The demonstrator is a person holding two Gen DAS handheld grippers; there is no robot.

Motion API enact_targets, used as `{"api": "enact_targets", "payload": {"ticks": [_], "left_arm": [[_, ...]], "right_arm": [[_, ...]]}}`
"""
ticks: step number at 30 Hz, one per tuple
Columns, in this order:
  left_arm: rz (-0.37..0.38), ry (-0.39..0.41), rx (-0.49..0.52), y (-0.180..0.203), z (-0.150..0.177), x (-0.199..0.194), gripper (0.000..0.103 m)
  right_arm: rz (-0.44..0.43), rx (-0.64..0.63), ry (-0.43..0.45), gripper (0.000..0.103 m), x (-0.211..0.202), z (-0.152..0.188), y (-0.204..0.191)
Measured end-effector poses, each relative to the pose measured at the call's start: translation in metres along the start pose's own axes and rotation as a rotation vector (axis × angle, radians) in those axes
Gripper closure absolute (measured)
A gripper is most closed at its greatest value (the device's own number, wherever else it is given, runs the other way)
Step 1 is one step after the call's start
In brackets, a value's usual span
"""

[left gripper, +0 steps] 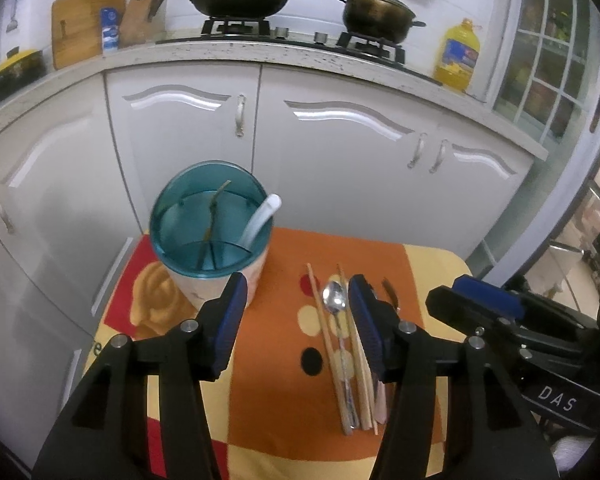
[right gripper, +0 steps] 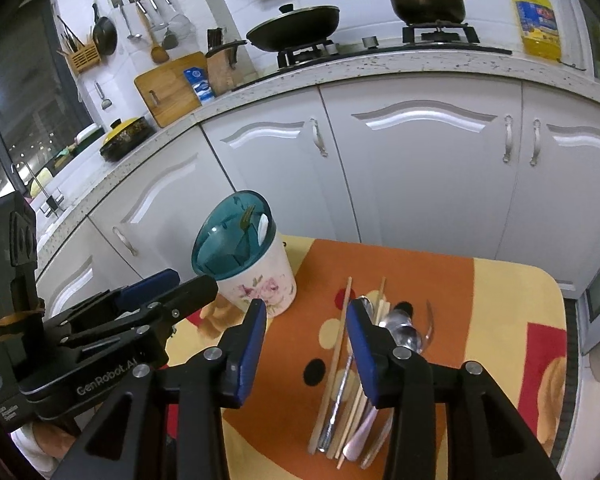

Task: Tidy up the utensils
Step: 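Withdraw the right tool from the cup back over the utensils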

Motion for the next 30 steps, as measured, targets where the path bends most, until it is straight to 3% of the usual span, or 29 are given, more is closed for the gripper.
{"api": "enact_targets", "payload": {"ticks": [16, 30], "left_arm": [[0.030, -0.042, 0.037, 0.021, 0.011, 0.011, 0.050], [0.033, -0.075, 0.030, 0.018, 0.016, 0.022, 0.050]], "right_arm": [[0.052, 0.051, -0.032, 0.062, -0.009, 0.020, 0.035], [0.062, 0.051, -0.082, 0.062, 0.006, 0.027, 0.038]]}}
Point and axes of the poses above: each gripper's, at about its wrist camera, not at the fingertips, and x roughly the way its jaws point, y to its right, z to its underside, the point moved 1 cm from there along x, roughly the way its jaws point, and after that the axes turned 15 degrees about z, right-handed, at the moved point
